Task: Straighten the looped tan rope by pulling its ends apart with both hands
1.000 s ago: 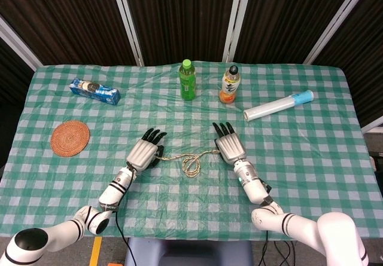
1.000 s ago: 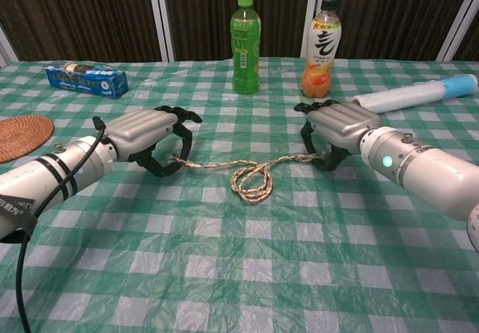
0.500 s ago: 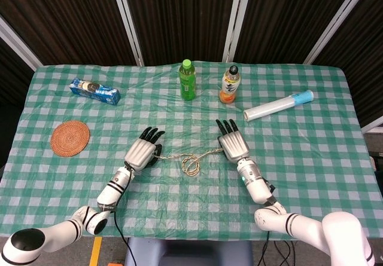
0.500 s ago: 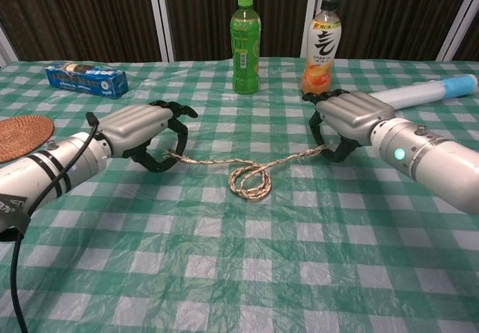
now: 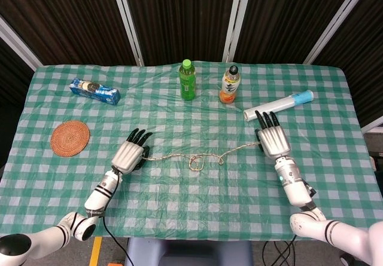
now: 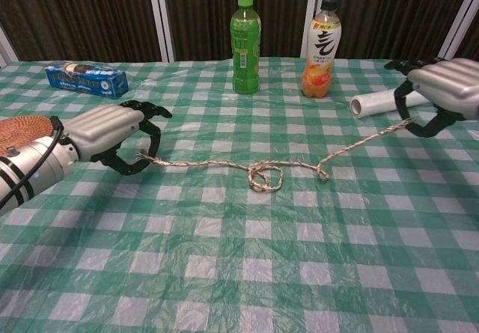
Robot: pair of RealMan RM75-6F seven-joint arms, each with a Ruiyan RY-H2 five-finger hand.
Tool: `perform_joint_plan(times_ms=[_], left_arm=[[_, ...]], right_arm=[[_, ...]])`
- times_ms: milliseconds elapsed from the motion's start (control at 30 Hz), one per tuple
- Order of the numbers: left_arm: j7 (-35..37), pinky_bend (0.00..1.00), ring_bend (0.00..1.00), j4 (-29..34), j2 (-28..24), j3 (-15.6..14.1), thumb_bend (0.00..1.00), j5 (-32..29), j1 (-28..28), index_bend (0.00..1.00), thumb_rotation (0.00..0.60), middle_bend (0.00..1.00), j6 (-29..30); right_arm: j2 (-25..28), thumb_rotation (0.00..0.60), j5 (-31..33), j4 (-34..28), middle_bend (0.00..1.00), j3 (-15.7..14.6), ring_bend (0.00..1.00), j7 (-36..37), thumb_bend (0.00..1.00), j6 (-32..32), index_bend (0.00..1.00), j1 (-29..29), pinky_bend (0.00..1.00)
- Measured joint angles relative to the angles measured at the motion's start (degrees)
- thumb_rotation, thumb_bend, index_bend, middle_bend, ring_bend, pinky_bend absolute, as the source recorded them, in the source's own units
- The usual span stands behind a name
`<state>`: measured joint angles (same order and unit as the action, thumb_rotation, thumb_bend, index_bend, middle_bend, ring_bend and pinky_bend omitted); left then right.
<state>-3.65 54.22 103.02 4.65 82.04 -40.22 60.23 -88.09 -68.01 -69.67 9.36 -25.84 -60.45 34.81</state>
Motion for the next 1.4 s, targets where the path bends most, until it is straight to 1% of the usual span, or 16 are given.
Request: perform_joint_plan(times_ms=[167,467,800,1033,1233,1400], left_arm=[[-1.5,0.03,0.00,0.6,-1.4,-0.8,0.50,0.4,1.2,0.68,0.600,0.09,1.0],[-2.2,0.03,0.00,1.2,-5.0,-1.8,0.50,0.6,3.9,0.68,0.600,0.09,2.8],[-1.4,0.03,0.00,-1.1,-6.5,-2.0,0.50,-0.3,5.8,0.68,0.600,0.09,2.5],[-0.5,0.03,0.00,-2.9,-6.4,-2.0,0.49,-0.8,6.5,0.68,0.600,0.10,1.8],[2.1,0.03,0.00,-7.1,-5.8,-2.2,0.49,-1.8,8.0,0.68,0.600,0.10,0.5],[3.4,0.03,0.00,-9.0,-5.3,-2.4,0.49,-1.9,8.7,0.68,0.600,0.10,-0.1]], right_arm=[[3.8,0.600,-1.3,-1.2,0.08,-2.0,0.00,2.5,0.68,-2.7,0.81,-3.6,0.00],[6.8,0.600,-3.0,0.7,0.08,-4.5,0.00,8.4,0.68,-5.3,0.81,-8.8,0.00],[7.4,0.600,-2.6,5.5,0.08,-4.9,0.00,14.0,0.68,-4.8,0.81,-11.9,0.00],[7.0,0.600,-2.1,7.9,0.08,-4.7,0.00,15.7,0.68,-3.6,0.81,-12.6,0.00],[6.0,0.600,-1.4,13.2,0.08,-4.5,0.00,18.7,0.68,-1.4,0.81,-13.3,0.00],[4.9,0.600,-1.2,17.1,0.08,-4.3,0.00,20.8,0.68,0.6,0.81,-13.8,0.00]])
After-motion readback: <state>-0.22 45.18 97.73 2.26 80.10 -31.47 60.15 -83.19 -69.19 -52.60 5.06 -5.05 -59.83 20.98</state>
